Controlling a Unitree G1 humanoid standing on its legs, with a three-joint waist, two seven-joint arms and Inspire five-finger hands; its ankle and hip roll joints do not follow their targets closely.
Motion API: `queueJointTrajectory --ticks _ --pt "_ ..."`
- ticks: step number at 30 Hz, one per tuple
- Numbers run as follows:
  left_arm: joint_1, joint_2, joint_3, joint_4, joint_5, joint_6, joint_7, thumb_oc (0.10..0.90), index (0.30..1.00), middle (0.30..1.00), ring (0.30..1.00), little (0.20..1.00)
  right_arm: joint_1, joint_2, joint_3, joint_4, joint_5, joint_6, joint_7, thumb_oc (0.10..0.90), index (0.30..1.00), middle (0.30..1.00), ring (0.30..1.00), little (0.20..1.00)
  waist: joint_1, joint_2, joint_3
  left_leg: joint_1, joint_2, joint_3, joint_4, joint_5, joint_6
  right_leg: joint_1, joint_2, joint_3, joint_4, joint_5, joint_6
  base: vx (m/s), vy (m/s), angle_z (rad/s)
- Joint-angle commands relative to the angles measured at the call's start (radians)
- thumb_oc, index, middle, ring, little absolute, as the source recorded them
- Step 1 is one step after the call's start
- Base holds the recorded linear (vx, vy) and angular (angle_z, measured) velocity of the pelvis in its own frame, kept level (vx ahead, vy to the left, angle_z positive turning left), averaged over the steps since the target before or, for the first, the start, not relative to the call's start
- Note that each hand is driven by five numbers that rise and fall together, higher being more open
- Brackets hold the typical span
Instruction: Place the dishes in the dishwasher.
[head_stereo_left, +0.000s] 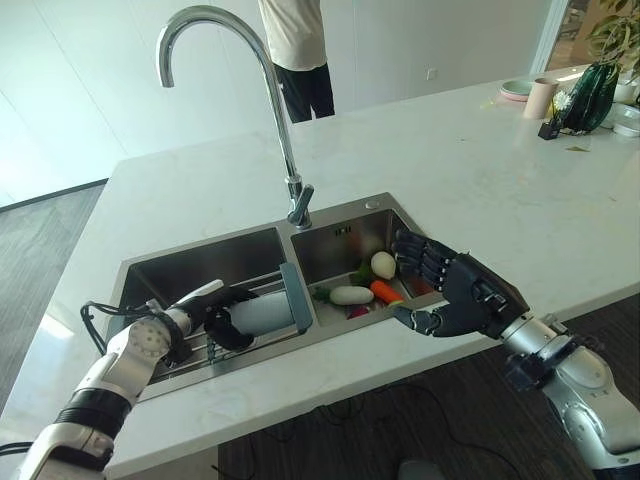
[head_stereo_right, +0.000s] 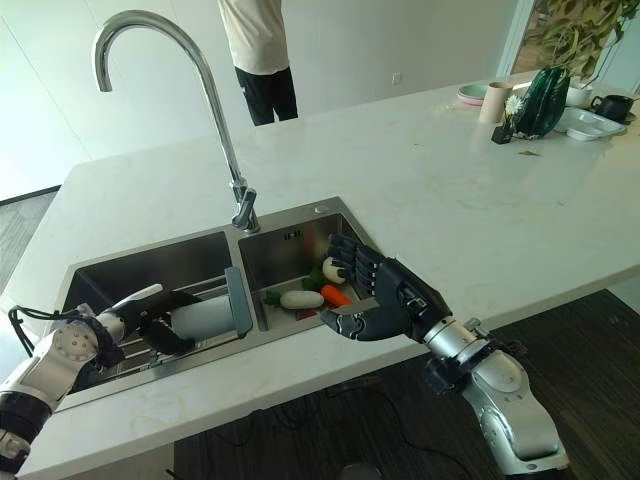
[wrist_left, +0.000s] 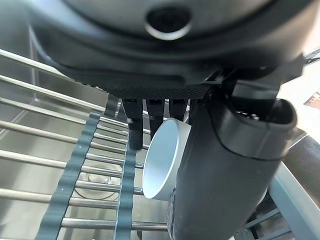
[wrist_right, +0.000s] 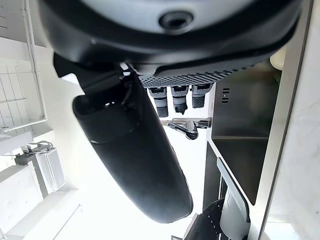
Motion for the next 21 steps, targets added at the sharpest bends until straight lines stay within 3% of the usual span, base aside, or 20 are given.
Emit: queueJointTrajectory --ticks 1,15,21 --pt "-0.124 0.008 0.000 -0.006 0.058 -0.053 0.047 0.400 0.300 0.300 0.300 0.300 -0.126 -0.004 -0.021 -0.050 0.021 -0.107 -0.005 0.800 0.900 0.900 0.900 0.900 -0.015 0.002 -0.027 0.015 0.020 -0.018 0.097 -0.216 0.004 0.078 -0.014 -0.029 -0.049 -0.078 0.102 0.00 0.000 0.00" --pt "-0.105 0.045 0.016 -0.089 0.109 -0.105 0.114 0.400 0.300 0.300 0.300 0.300 -0.109 -0.006 -0.024 -0.051 0.012 -0.098 -0.006 0.800 0.900 0.900 0.900 0.900 -0.006 0.001 -0.026 0.010 0.013 -0.028 0.097 -0.218 0.006 0.074 -0.021 -0.032 -0.049 -0.074 0.107 -0.01 -0.003 0.00" --pt "0.033 0.050 0.183 -0.228 0.031 -0.115 0.190 0.400 0.300 0.300 0.300 0.300 -0.068 0.016 -0.056 -0.063 -0.002 -0.095 0.006 0.800 0.900 0.900 0.900 0.900 0.025 -0.003 -0.024 0.002 0.012 -0.045 0.097 -0.210 0.003 0.076 -0.032 -0.052 -0.049 -0.075 0.108 0.00 0.000 0.00"
